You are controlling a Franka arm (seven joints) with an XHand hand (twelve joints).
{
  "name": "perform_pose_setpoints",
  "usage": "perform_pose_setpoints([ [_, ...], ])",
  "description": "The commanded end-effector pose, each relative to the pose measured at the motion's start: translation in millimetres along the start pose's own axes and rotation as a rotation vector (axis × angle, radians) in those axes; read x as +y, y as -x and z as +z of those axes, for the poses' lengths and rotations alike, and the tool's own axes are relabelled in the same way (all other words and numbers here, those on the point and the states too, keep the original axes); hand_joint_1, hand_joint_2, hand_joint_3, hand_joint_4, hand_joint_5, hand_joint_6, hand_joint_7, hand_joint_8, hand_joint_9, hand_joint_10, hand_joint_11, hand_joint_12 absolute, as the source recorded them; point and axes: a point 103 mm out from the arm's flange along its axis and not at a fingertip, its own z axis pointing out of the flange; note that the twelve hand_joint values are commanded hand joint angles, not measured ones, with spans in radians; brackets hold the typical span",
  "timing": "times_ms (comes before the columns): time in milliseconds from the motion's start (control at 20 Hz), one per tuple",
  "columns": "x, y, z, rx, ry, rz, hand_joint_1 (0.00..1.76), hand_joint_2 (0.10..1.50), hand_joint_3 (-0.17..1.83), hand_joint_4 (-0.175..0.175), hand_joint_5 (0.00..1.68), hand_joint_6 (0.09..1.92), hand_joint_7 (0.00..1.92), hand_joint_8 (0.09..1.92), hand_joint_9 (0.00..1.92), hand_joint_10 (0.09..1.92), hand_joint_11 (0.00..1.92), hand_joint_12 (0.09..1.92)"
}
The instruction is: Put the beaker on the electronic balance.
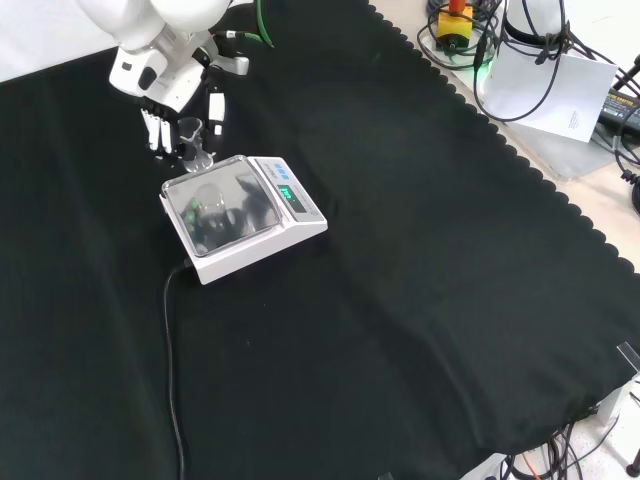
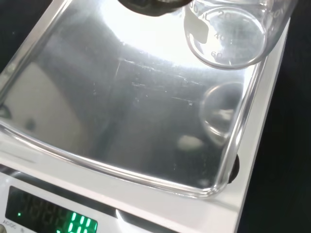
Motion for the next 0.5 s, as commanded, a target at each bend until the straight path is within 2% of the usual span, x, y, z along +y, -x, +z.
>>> perform_pose_setpoints([
  [50,-6.1,-7.6,9.7,-0.013,0.009,-0.018,1.14,1.18,0.0,-0.175,0.87,1.18,0.84,0.86,1.08,0.74,1.1,0.78],
  [500,12.0,-29.7,15.8,-0.008,-0.013,-0.057,1.14,1.18,0.0,-0.175,0.87,1.18,0.84,0.86,1.08,0.73,1.1,0.77],
])
